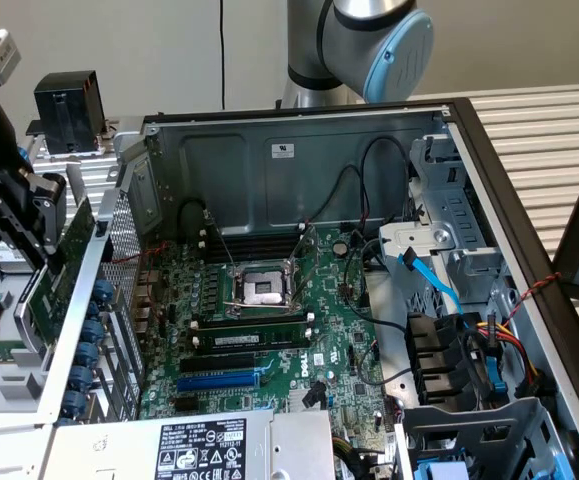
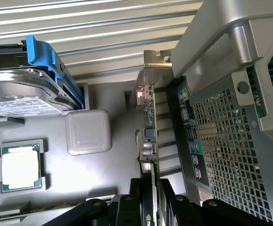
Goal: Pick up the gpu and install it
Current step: 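Pick up the gpu and move the gpu toward the slot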
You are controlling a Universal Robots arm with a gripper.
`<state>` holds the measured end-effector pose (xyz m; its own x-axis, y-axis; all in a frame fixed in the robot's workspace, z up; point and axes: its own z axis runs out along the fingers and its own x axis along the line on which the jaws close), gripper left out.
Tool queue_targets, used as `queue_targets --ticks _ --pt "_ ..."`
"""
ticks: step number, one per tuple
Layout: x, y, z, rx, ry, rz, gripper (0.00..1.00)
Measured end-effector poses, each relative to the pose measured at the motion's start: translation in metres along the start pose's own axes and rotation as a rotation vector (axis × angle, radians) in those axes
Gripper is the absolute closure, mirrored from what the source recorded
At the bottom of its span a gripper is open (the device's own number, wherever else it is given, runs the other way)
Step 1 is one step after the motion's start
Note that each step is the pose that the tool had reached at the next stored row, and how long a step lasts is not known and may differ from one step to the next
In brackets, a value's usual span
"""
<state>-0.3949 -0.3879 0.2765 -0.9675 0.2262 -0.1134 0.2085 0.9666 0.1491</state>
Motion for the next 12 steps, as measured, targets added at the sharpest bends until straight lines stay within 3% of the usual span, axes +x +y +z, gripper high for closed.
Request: queue_targets --ticks 12 --pt "-0.0005 -0.0011 -0.0013 0.0051 0.0165 0.011 0.71"
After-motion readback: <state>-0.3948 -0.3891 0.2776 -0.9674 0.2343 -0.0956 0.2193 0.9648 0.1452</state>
